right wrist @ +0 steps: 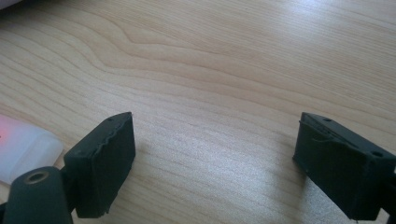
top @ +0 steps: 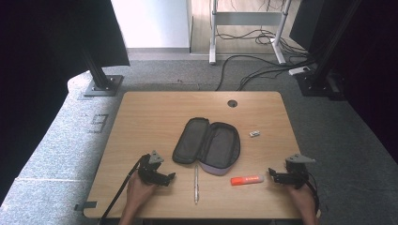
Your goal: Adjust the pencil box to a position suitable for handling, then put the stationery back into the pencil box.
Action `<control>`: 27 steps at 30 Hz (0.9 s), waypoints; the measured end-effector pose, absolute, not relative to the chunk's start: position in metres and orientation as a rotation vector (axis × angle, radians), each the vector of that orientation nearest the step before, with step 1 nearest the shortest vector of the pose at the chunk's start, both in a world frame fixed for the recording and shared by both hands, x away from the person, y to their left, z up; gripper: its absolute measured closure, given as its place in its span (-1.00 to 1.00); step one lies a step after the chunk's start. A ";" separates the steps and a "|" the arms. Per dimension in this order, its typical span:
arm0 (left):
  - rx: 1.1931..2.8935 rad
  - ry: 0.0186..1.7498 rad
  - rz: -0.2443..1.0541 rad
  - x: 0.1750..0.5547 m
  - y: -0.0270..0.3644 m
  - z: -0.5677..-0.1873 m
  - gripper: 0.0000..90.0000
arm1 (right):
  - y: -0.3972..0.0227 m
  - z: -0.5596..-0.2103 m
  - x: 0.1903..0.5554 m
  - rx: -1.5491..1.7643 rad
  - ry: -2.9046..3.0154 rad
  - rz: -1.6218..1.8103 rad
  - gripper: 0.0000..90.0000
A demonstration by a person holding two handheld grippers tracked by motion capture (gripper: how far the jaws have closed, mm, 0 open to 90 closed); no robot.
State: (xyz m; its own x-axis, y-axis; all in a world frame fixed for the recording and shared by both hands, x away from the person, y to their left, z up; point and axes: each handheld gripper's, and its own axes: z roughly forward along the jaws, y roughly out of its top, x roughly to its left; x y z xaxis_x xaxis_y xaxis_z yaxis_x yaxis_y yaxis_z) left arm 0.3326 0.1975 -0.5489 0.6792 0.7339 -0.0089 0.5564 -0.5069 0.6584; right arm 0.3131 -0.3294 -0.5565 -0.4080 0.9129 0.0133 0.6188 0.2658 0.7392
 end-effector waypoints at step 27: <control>2.244 0.998 0.365 0.332 0.197 -0.549 -1.00 | -0.326 -0.549 0.314 1.374 2.126 0.981 -0.79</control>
State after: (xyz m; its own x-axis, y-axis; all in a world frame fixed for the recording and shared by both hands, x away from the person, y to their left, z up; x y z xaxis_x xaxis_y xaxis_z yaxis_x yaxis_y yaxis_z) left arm 0.3325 0.1969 -0.5490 0.6722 0.7404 -0.0083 0.5606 -0.5016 0.6588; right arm 0.3138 -0.3256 -0.5492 -0.4213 0.9066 0.0251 0.6074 0.2615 0.7501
